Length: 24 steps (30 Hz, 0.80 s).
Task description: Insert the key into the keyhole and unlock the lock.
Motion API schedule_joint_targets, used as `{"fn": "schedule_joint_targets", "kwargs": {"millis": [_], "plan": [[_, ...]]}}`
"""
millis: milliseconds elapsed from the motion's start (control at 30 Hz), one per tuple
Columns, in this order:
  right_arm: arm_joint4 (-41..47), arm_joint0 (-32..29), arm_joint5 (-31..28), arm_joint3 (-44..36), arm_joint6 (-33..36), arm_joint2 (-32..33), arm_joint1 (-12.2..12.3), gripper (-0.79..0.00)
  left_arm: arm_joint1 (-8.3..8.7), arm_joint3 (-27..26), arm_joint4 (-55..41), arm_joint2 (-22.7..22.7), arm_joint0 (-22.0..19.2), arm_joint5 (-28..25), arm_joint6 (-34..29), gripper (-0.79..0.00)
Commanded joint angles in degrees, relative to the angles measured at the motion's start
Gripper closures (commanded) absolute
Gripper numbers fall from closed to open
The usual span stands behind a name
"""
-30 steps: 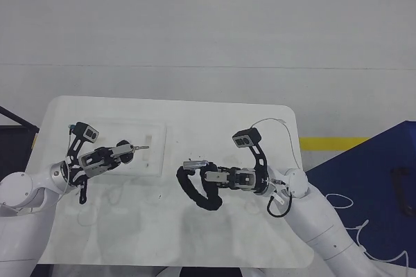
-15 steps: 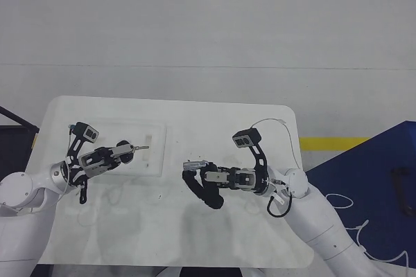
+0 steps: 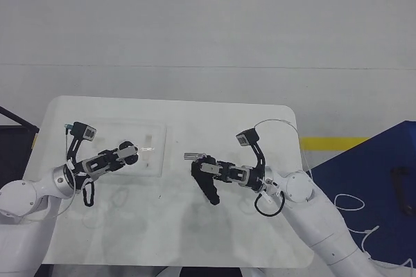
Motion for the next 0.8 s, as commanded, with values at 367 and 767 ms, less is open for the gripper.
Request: {"fn": "schedule_joint_targets", "kwargs": {"millis": [367, 767], "plan": [[-2.9, -1.0, 0.0, -1.0, -2.6, -0.3, -0.1, 0.000, -0.05, -2.2, -0.7, 0.0, 1.9, 1.9, 0.6, 0.000], [2.1, -2.3, -3.3, -3.2, -1.5, -0.7, -0.4, 0.000, -0.02, -1.7, -6.4, 0.3, 1.2, 8.7, -1.4, 0.000]]}}
